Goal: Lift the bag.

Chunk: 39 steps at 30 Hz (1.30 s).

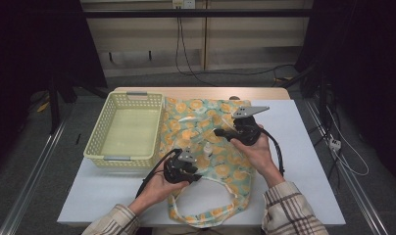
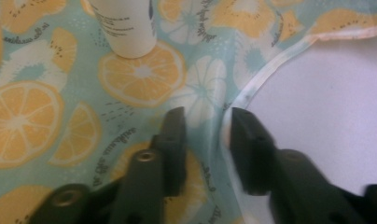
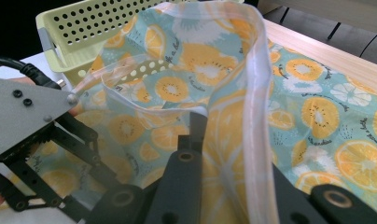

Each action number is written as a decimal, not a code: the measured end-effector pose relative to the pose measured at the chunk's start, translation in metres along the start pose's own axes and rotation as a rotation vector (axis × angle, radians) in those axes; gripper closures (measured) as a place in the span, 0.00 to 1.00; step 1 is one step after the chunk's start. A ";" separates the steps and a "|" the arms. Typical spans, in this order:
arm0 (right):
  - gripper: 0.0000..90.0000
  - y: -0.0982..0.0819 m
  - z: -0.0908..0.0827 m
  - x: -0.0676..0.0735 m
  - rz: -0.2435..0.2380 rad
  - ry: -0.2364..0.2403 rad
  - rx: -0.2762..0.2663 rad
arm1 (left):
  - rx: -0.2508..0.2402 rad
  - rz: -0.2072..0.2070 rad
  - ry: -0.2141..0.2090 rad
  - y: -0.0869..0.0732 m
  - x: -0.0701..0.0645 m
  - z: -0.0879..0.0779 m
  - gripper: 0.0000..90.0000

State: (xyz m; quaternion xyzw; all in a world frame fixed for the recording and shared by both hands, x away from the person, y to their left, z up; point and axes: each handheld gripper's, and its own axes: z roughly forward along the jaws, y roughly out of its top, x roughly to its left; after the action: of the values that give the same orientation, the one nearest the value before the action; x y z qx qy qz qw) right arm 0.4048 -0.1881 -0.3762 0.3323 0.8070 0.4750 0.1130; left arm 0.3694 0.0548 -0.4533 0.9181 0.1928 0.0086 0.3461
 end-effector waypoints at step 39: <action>1.00 0.010 -0.013 -0.002 -0.002 -0.011 -0.047 | -0.307 -0.041 0.024 0.032 -0.001 -0.074 1.00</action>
State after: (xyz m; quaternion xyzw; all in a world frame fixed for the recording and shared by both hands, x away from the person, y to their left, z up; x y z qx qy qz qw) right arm 0.4046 -0.1949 -0.3612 0.3315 0.7952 0.4919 0.1255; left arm 0.3682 0.0793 -0.3765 0.8501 0.2123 0.0419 0.4801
